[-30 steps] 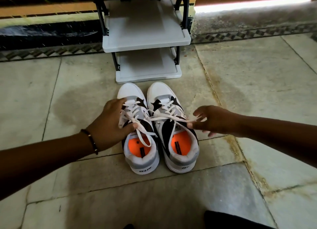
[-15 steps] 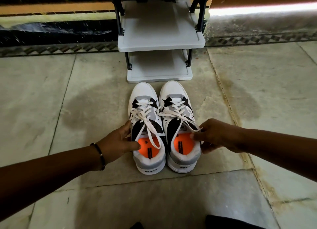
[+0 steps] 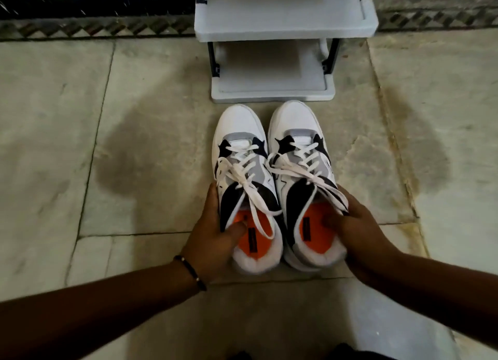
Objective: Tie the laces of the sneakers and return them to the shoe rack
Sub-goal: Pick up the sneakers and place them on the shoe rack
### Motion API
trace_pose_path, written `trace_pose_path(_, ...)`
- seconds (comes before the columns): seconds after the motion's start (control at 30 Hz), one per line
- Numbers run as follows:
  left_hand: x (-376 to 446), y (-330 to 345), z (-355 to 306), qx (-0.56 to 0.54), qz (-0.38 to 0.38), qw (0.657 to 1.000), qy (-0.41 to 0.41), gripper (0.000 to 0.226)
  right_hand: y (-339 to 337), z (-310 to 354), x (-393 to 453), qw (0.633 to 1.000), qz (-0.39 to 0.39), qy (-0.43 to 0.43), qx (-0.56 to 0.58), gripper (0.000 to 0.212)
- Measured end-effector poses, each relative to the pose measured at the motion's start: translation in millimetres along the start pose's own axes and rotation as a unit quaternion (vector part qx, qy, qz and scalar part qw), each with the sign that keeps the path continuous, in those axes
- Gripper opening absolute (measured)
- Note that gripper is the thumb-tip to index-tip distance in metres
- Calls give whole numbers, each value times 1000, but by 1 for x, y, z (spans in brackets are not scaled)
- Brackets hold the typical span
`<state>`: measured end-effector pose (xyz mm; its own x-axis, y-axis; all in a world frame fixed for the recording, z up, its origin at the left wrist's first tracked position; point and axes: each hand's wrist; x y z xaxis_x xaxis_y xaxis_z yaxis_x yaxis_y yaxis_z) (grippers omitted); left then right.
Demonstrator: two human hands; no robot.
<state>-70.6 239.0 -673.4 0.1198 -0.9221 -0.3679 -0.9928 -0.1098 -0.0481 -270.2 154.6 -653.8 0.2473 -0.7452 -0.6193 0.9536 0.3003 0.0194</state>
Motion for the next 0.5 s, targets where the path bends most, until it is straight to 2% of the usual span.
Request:
trace_pose_path(0.13,0,11,3,-82,-28,996,-38,82,4,-3,0,999,-7,7,39,54)
trace_pose_path(0.23,0,6,-1,-108,7,991,-80,90,5,0,-3,999,-23,5,32,47)
trace_pose_path(0.33,-2,0,-13,-80,29,991,-102,83,7,11,-9,997,-8,31,69,49)
trace_pose_path(0.5,-10,-8,-50,-55,-32,993,-96,65,15,33,-35,992,-21,67,103,44)
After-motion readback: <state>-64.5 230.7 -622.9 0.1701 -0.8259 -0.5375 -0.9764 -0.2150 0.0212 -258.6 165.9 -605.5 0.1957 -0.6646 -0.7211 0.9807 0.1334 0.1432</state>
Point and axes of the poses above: each hand's wrist, its own x-axis towards the middle knuckle, its own y-axis out of the palm, z = x × y, and after that the axes turned 5 degrees about z, right-handed
